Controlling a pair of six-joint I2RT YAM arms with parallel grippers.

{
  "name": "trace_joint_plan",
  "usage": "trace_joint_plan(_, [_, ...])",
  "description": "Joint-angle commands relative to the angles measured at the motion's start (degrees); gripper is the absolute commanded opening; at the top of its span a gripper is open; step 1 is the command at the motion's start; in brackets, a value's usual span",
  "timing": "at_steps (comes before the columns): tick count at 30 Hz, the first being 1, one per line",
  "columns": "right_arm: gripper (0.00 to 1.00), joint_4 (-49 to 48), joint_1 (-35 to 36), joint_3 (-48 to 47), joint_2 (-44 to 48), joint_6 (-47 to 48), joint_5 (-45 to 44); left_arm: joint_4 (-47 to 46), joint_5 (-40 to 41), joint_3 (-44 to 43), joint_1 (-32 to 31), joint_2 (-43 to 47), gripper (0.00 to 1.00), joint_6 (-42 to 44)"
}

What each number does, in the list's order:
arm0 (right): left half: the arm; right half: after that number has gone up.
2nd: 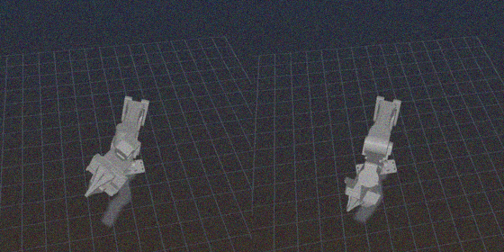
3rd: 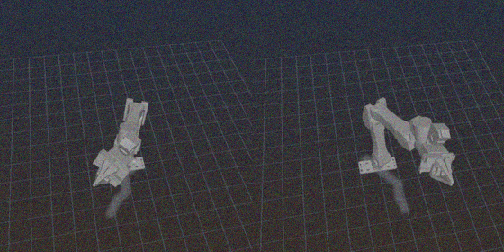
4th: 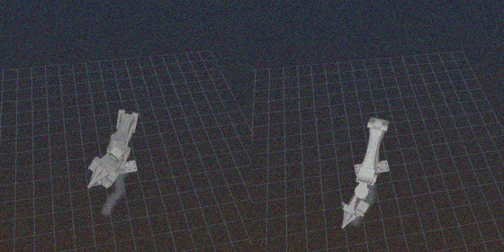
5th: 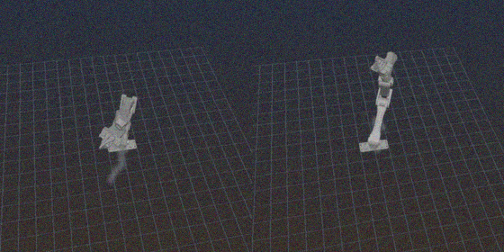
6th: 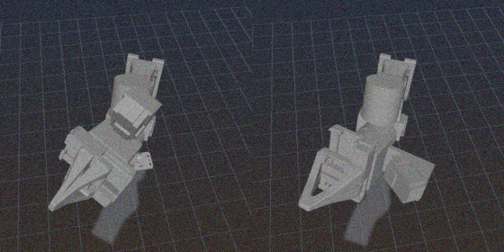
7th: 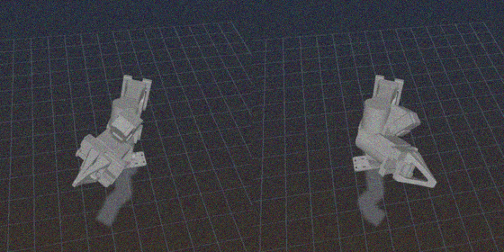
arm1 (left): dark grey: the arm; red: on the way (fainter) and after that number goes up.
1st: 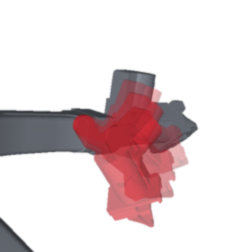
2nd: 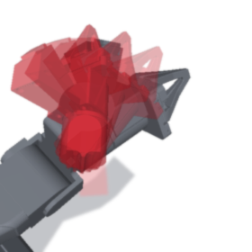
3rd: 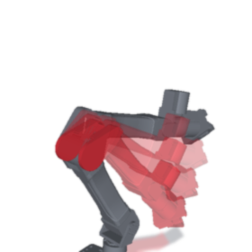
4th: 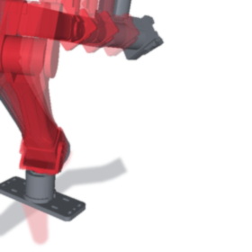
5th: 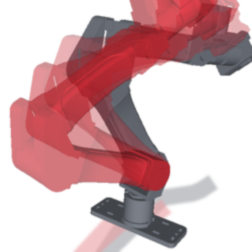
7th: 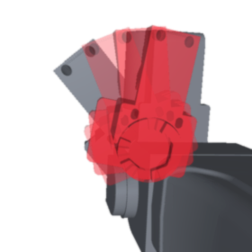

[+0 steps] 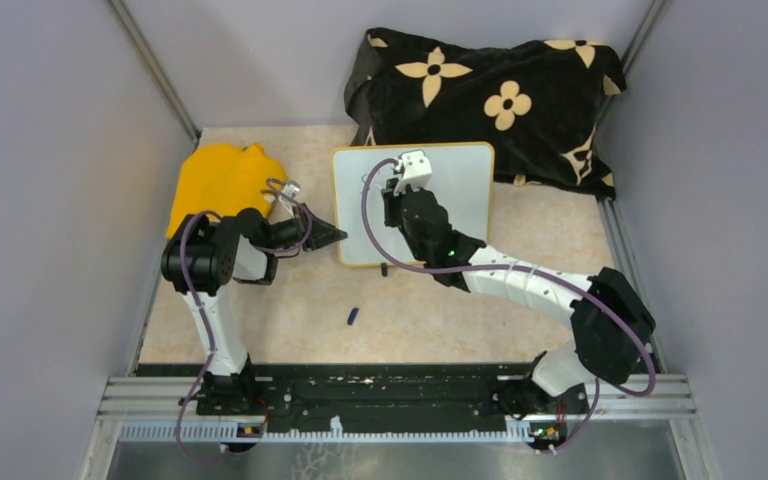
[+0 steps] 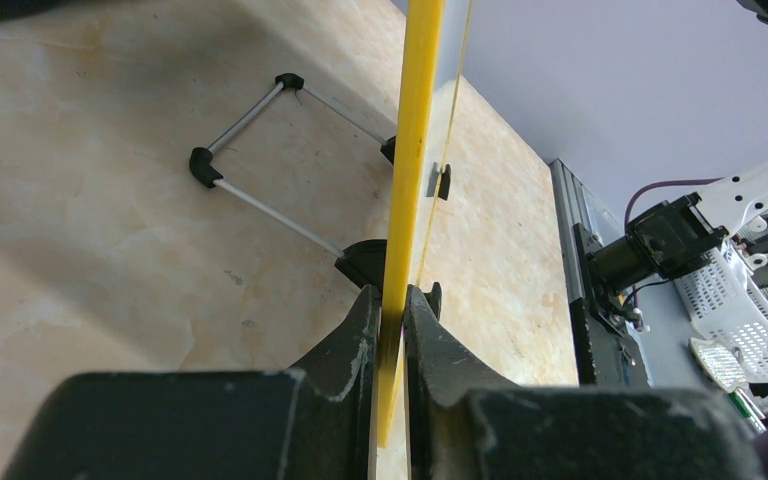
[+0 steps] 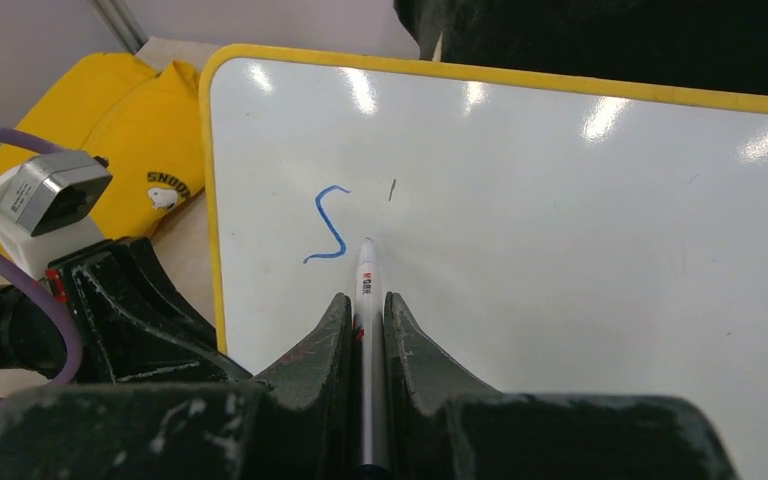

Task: Write a sentence on the whiteboard

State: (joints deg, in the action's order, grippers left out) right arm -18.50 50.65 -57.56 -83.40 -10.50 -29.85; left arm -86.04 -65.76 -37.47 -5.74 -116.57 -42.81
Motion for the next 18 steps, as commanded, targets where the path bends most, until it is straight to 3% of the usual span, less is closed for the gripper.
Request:
trace_joint_plan(1, [0.00,-3.01,-0.90,-3.78,-0.69,0.41,-0.30,-0.53,0.23,-0.55,0.11,-0.41,0.00,0.35])
trace_joint_plan(18, [0.00,-1.68,-1.64,-2.61,-2.04,-0.99,0.25,-0.62,0.17,-0.65,0.09,-0.27,0.00,0.24])
